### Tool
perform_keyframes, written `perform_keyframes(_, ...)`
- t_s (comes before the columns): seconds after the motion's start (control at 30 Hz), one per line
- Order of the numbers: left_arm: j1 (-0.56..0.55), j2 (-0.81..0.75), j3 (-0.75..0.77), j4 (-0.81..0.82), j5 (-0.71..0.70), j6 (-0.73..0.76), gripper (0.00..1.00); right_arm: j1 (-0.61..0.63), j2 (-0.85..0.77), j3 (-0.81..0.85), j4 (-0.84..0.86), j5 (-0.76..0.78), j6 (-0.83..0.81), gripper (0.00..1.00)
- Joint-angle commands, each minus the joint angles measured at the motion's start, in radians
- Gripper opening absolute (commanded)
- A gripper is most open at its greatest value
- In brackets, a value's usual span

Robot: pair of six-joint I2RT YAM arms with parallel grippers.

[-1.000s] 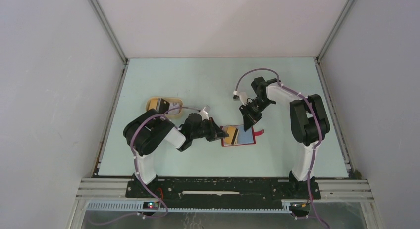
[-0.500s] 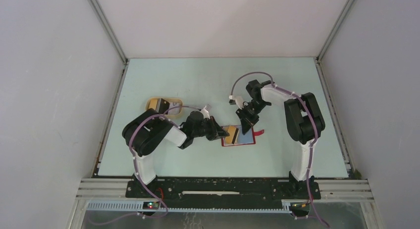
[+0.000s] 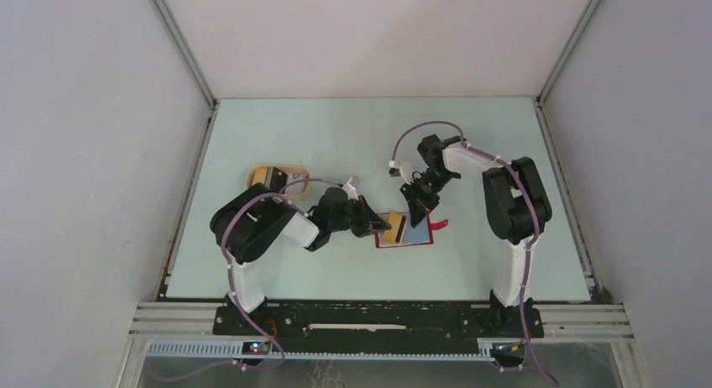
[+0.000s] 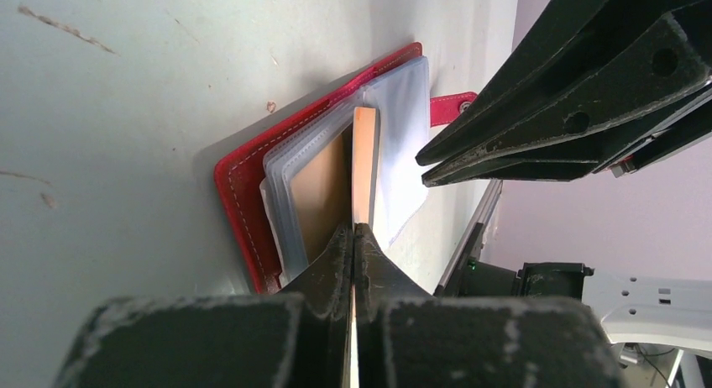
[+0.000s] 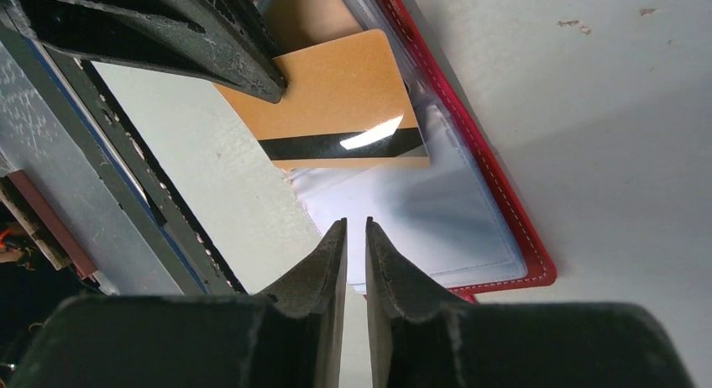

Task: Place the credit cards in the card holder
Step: Insert the credit card into the card slot.

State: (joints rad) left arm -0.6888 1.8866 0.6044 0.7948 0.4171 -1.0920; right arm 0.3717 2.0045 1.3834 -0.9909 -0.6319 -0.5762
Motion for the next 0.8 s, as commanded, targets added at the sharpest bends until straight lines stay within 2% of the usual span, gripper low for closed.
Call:
perform_keyframes(0.0,-0.021,0.03,-0.008,0.032,-0.06,-0.024,0.0,-0.027,-0.071,0.026,0.001,-0.022,0.003,0.22)
perform_keyframes(0.1,-0.036,0.043,-0.023,0.083,-0.085,-0.053,0.0,-0.046,-0.098,0.011,0.002,0.006,-0.017,0.21)
perform_keyframes(0.23,-0.056,0.064,-0.042,0.151,-0.12,-0.09,0.0,-0.038,-0.164,-0.072,0.029,0.126,-0.073,0.22)
perform_keyframes(0.4,-0.07,0.075,-0.049,0.181,-0.151,-0.103,0.0,-0.045,-0.197,-0.145,0.067,0.204,-0.084,0.22)
perform_keyframes(0.77,-0.111,0.1,-0.054,0.218,-0.208,-0.13,0.0,-0.099,-0.118,-0.164,0.115,0.165,0.021,0.21)
